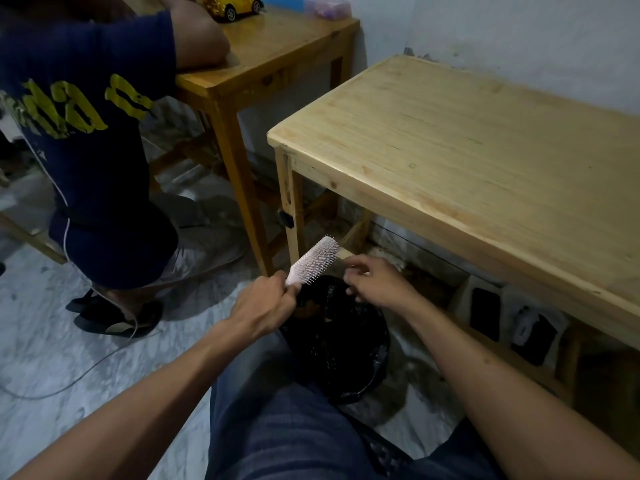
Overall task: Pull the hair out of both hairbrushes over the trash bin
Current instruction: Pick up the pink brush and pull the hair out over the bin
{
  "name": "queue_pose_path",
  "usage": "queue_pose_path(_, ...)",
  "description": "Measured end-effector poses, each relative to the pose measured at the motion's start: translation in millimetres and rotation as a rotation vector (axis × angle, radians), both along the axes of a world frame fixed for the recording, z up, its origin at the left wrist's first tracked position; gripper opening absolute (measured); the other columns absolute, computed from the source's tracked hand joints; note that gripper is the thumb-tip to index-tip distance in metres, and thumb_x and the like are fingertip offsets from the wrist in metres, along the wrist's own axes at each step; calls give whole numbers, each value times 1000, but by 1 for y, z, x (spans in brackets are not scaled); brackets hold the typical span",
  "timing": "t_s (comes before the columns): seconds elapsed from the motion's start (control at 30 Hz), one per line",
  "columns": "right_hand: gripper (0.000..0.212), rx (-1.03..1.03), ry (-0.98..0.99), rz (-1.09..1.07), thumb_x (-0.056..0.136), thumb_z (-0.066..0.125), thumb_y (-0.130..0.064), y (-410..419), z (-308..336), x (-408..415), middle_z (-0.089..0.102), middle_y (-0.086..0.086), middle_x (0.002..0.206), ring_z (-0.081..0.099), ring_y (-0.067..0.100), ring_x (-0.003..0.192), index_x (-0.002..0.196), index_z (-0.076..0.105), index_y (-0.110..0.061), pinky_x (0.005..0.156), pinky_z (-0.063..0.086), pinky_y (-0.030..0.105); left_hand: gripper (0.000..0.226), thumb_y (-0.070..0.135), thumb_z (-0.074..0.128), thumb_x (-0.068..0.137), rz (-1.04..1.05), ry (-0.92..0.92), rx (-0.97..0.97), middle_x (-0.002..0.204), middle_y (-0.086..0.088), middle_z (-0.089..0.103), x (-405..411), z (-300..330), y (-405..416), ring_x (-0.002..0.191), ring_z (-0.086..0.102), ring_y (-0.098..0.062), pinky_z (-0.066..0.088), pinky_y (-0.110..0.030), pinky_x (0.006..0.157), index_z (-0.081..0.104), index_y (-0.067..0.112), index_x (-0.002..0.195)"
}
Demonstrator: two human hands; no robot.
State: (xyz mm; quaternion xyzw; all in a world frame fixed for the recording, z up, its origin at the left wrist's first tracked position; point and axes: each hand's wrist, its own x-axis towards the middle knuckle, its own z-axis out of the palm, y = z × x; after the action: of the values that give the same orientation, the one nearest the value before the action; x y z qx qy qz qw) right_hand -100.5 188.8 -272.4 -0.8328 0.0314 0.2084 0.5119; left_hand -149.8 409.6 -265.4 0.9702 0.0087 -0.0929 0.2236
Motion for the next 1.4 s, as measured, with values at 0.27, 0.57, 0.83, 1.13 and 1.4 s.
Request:
queue_pose_path(0.27,30,259,44,-134,98,68,-25,13,1,6,72,1,91,69,15,69,125,57,-20,53,56,20,25,44,47,101,-93,22,-17,78,-1,60,-1,5,-5,67,55,-20,34,-33,53,53,21,95)
queue_pose_path(0.57,62,456,245,-80,75,55,9,16,-2,-9,71,15,107,76,16,76,135,52,-7,56,58,25,34,43,32,88,-79,48,-268,78,-4,60,0,14,-6,72,56,-26,44,-46,66,50,19,102)
queue_pose_path(0.83,22,301,67,-35,101,61,-23,21,-4,-15,65,-5,60,55,10,53,87,76,-17,52,45,21,38,36,31,91,-98,-87,-145,80,-5,61,5,14,4,66,58,-27,47,-42,63,36,20,125)
queue_pose_path(1.13,29,265,174,16,106,52,-16,14,8,-13,70,11,111,67,15,68,131,64,-10,55,55,21,26,27,43,99,78,-27,-16,88,-9,61,6,-8,24,65,54,-22,52,-43,64,39,16,121)
queue_pose_path(1.4,67,-309,70,271,101,50,-47,27,36,-4,43,5,162,44,26,146,161,30,-24,119,36,39,20,35,63,91,46,-84,-157,86,-3,69,3,8,23,66,65,-20,57,-45,62,50,27,104)
